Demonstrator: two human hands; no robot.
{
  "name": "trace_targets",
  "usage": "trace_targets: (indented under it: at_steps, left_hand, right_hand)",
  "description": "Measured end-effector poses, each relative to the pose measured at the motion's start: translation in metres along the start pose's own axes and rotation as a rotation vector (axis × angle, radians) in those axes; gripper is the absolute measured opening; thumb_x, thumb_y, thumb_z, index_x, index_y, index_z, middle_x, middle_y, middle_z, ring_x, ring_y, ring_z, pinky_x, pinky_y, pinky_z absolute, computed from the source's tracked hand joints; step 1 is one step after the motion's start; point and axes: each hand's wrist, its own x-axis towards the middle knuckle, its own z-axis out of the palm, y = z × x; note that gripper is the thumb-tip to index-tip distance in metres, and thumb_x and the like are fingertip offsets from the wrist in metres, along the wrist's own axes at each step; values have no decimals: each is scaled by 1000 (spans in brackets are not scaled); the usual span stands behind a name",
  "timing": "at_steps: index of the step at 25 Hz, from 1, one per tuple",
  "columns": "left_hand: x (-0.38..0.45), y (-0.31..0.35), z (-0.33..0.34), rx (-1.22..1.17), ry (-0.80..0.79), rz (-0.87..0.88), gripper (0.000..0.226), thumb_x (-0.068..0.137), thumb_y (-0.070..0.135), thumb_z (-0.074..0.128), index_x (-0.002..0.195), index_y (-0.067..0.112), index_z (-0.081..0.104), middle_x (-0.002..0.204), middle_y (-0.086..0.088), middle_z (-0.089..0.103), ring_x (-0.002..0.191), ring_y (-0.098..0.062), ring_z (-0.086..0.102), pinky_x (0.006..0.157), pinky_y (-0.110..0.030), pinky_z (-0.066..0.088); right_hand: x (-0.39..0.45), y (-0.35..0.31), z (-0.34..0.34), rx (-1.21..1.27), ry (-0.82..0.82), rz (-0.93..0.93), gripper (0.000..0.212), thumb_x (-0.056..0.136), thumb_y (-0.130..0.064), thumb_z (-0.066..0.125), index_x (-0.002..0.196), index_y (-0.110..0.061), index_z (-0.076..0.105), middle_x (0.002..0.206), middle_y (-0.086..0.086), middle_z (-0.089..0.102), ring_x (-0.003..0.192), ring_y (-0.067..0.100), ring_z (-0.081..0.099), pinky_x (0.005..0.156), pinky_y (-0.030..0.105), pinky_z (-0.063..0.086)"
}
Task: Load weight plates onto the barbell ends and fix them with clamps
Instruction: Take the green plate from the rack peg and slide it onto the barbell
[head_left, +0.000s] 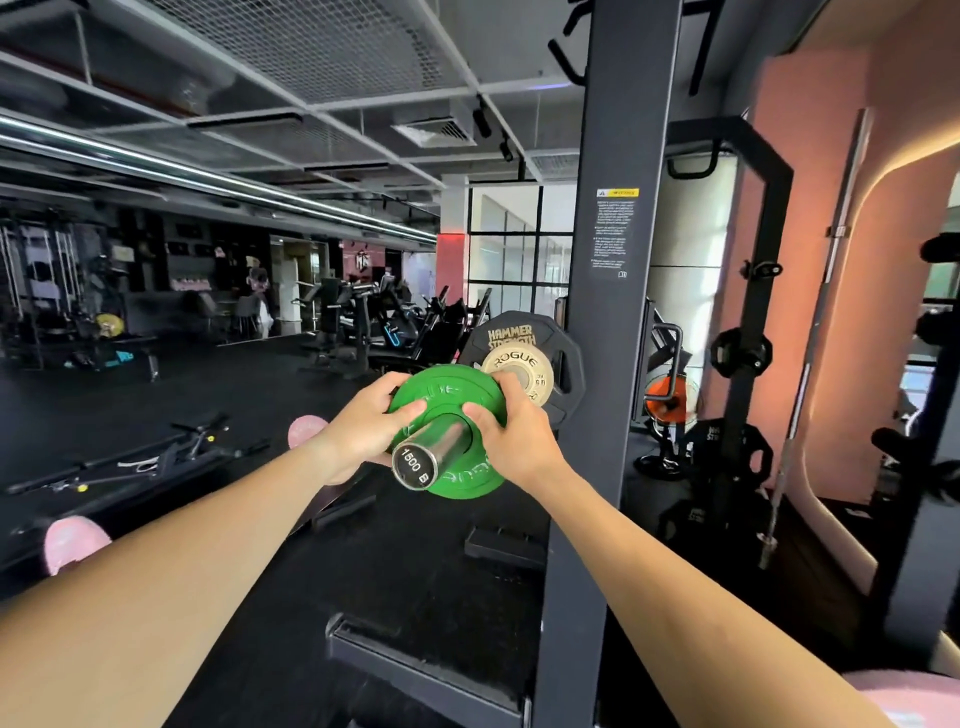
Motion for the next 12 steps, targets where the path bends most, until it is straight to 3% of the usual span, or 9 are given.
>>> trace_targets:
  at_steps: [2,3,4,5,7,10,12]
  left_hand:
    - [20,-7,6,18,-1,19,24,102,27,59,125,29,57,102,-1,74,70,-7,73,47,-30,57]
    - [32,-10,10,26,-8,37,23,101,28,60,124,30,58,109,0,75,87,-12,74,68,-38,63]
    - [45,-14,13,33,-21,56,22,101,27,60,123,31,59,113,1,75,100,-14,73,88,-41,60]
    - [58,-18,17,43,-33,77,21,101,26,61,121,32,59,114,3,75,105,-13,71,98,-41,55]
    - [84,-25,23,46,-65,100,20,101,23,61,118,32,60,114,2,76,107,-13,71,101,-40,53]
    - [128,-33,35,-5,-110,75,19,100,23,62,118,30,61,113,-2,76,105,-21,73,93,-44,58]
    - [158,-37,43,12,-112,73,18,100,22,62,115,32,61,114,-5,75,99,-18,74,86,-41,61]
  right_hand:
    - [16,15,0,4,14,-18,35,100,-31,59,131,-19,47,106,2,67,100,28,64,81,34,50]
    - [25,24,-1,9,24,-24,36,100,-31,59,132,-19,47,107,2,67,100,27,64,82,35,51]
    - [34,33,-1,15,33,-25,36,100,-31,59,132,-20,48,108,3,68,100,26,64,84,37,52]
    - [44,43,-1,19,42,-24,35,100,-31,59,132,-21,48,109,3,69,100,25,64,85,39,53]
    - [61,62,-2,26,59,-19,33,100,-31,58,130,-22,48,107,3,69,100,24,64,87,40,54]
    - [91,92,-5,25,84,-4,35,100,-31,58,133,-23,47,111,2,69,103,23,64,92,42,53]
    - [113,111,-8,8,111,2,40,99,-30,61,136,-24,47,118,0,69,109,21,63,97,39,50]
